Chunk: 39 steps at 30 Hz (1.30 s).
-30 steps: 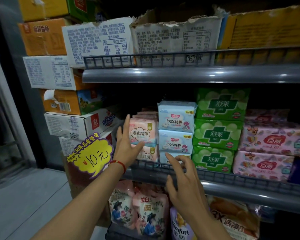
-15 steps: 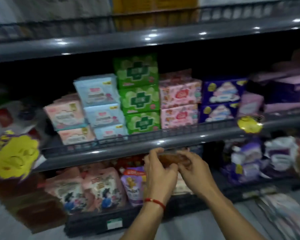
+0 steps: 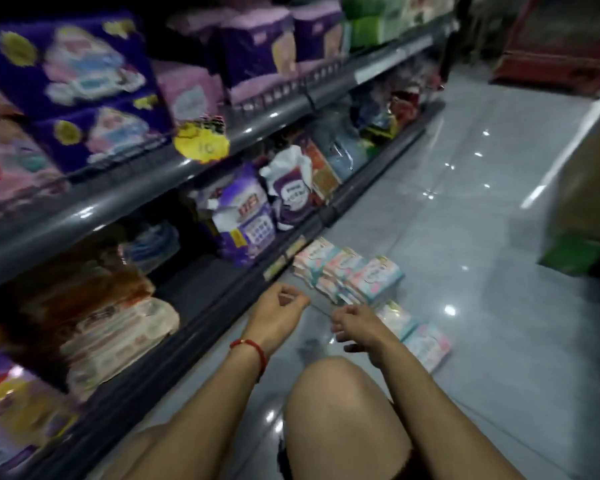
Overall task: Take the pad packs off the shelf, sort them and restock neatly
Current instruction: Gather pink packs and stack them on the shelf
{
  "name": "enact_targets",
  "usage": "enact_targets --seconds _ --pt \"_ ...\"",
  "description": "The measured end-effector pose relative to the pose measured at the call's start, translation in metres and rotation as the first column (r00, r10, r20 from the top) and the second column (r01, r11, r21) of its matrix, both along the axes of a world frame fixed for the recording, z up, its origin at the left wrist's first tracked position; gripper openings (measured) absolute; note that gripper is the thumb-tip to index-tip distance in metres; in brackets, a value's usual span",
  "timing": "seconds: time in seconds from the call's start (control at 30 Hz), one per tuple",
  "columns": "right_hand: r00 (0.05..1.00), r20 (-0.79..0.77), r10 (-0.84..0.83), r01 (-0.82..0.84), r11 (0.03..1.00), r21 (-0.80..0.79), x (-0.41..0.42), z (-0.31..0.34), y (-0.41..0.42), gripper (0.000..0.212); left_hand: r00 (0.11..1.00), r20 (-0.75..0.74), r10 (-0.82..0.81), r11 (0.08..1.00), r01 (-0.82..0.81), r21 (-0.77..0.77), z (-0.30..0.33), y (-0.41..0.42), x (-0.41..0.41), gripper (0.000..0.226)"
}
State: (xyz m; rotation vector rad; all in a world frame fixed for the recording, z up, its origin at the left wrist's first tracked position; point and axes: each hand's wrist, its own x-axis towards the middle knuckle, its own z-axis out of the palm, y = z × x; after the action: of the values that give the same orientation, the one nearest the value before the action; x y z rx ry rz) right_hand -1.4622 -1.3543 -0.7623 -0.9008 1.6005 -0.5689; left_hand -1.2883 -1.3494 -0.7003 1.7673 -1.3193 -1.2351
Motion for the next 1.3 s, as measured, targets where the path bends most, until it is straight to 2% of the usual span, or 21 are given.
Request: enact_targets --seconds 0.13,0.27,0.4,0.57,0.7,0.77,0.87,1.03,1.1,1.17,1.23,1.3 --pt "0.978 -0.169 -0.123 0.129 0.991 0.023 -0.03 -0.063 0.019 0.009 0.996 -0.056 -0.064 0.986 0.072 0.148 -0.019 -0.018 -0.042 0.018" --pt "0.897 -0.34 -0.284 0.316 0.948 0.044 -0.058 -0.134 0.052 0.036 0.987 -0.15 -0.064 0.965 0.099 0.243 -0.046 -0.033 -0.074 0.028" --pt "0.807 -0.516 -0.287 0.359 0.932 0.042 -0.095 -0.179 0.06 0.054 0.982 -0.17 -0.081 0.938 0.132 0.32 -0.082 -0.046 -0.094 0.015" --pt "0.763 -0.602 -0.237 0.323 0.946 0.037 -0.144 -0.209 0.023 0.081 0.982 -0.163 -0.1 0.907 0.157 0.39 -0.126 -0.058 -0.098 0.01" --pt "0.816 -0.573 -0.08 0.184 0.975 0.125 -0.168 -0.245 0.004 0.101 0.984 -0.131 -0.122 0.888 0.167 0.429 -0.146 -0.067 -0.101 0.008" --pt "0.809 -0.582 -0.083 0.155 0.985 0.075 -0.164 -0.259 0.011 0.1 0.986 -0.114 -0.124 0.88 0.162 0.446 -0.153 -0.07 -0.104 0.011" --pt "0.794 -0.581 -0.178 0.184 0.982 -0.05 -0.151 -0.269 0.038 0.089 0.984 -0.095 -0.15 0.866 0.177 0.468 -0.157 -0.071 -0.11 0.019" --pt "0.762 -0.46 -0.456 0.349 0.887 -0.302 -0.144 -0.245 0.084 0.045 0.974 -0.09 -0.207 0.849 0.225 0.478 -0.161 -0.068 -0.121 0.02" --pt "0.761 -0.388 -0.519 0.402 0.848 -0.346 -0.144 -0.219 0.099 0.046 0.96 -0.122 -0.251 0.835 0.279 0.474 -0.159 -0.065 -0.126 0.018" --pt "0.822 -0.322 -0.47 0.348 0.861 -0.37 -0.148 -0.195 0.108 0.055 0.944 -0.157 -0.291 0.818 0.331 0.47 -0.156 -0.06 -0.129 0.019" --pt "0.916 -0.258 -0.307 0.187 0.896 -0.402 -0.153 -0.174 0.106 0.061 0.928 -0.224 -0.298 0.79 0.371 0.488 -0.152 -0.055 -0.131 0.034" --pt "0.977 -0.192 -0.097 0.009 0.909 -0.417 -0.153 -0.147 0.091 0.062 0.927 -0.328 -0.184 0.785 0.339 0.518 -0.146 -0.049 -0.132 0.048"
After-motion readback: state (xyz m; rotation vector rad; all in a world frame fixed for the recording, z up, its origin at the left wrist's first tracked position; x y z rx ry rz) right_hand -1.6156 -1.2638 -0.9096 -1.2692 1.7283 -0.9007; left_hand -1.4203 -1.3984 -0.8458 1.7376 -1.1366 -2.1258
